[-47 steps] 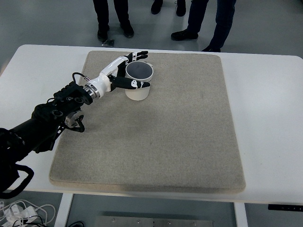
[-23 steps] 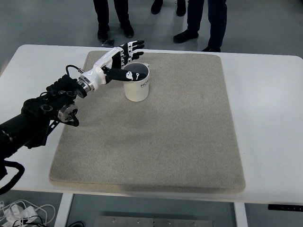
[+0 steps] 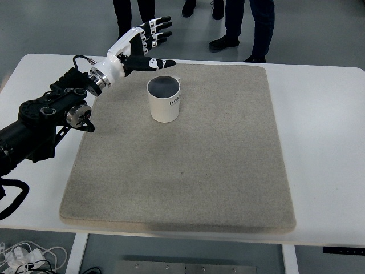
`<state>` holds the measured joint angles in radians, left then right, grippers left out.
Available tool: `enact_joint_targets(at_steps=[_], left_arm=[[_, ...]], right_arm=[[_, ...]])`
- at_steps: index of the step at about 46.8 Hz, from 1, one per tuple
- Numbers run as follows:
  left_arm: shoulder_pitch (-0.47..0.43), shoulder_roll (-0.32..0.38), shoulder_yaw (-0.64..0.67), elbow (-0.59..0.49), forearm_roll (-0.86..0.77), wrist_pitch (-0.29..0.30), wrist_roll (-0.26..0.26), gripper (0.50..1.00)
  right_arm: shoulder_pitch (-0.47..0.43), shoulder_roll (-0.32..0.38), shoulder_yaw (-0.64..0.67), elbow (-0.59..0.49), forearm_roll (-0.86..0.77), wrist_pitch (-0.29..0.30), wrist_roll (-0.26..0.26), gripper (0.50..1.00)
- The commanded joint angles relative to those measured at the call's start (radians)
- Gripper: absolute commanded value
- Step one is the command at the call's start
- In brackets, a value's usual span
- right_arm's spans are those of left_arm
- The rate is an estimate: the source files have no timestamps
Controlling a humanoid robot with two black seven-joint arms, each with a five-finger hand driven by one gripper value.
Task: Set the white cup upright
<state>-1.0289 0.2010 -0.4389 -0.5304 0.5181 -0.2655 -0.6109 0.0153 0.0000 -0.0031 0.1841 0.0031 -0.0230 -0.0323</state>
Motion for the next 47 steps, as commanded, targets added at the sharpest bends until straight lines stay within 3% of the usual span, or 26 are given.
enact_joint_targets(at_steps=[1,9,23,47], left_arm=[[-0.028,0.000,-0.001,0.003,-0.026,0.003,0.000,0.994],[-0.077,0.001,0.000,0.027,-0.115,0.003,0.000,0.994],[-0.088,0.000,-0.001,0.124,-0.240,0.000,0.000,0.994],[-0.069,0.012,-0.004,0.156,-0.733,0.006,0.000,0.992]], right_arm=[[0.000,0.000,0.000,0.000,0.000,0.000,0.000,0.952],[0.000,0.000,0.000,0.000,0.000,0.000,0.000,0.952],[0.000,0.000,0.000,0.000,0.000,0.000,0.000,0.952],[0.000,0.000,0.003,0.000,0.000,0.000,0.000,0.952]])
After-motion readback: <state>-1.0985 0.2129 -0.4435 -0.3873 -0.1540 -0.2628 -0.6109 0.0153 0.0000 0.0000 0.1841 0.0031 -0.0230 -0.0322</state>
